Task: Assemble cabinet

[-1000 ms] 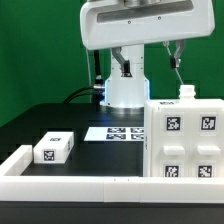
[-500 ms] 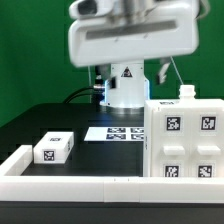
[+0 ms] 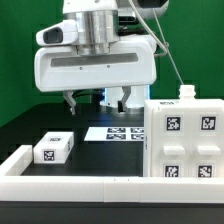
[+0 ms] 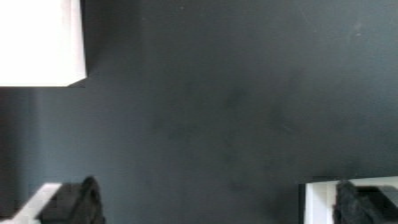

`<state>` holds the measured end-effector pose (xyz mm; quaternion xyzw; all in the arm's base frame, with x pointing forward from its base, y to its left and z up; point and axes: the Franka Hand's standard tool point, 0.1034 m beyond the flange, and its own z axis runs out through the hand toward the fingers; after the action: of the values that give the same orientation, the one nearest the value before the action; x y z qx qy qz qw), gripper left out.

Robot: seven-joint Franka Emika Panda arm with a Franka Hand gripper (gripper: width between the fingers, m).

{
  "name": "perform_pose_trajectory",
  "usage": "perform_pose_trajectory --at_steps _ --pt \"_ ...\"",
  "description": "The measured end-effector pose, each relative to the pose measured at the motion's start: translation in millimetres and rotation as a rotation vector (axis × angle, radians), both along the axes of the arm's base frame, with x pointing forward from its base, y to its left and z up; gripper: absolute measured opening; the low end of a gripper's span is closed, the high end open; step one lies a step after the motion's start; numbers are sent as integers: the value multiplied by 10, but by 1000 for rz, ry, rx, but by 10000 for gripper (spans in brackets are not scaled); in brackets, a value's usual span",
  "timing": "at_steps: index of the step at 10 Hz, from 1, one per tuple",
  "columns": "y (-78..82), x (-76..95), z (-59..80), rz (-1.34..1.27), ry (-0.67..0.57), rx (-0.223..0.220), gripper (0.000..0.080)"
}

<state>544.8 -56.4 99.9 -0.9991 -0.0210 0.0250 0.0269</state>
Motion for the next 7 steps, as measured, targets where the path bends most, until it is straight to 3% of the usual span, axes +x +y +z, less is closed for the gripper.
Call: perform_pose_trajectory --at_steps 1,2,3,5,6,7 --pt "-5 -5 -11 -1 0 0 649" --pt "-74 -62 -105 -1 -5 -4 649" --pt "-269 -223 -215 28 9 3 649" --pt "-860 -518 -361 77 1 -17 649" --pt "-998 -608 -450 85 -3 -10 649" --pt "-959 -579 -439 70 -4 -10 649"
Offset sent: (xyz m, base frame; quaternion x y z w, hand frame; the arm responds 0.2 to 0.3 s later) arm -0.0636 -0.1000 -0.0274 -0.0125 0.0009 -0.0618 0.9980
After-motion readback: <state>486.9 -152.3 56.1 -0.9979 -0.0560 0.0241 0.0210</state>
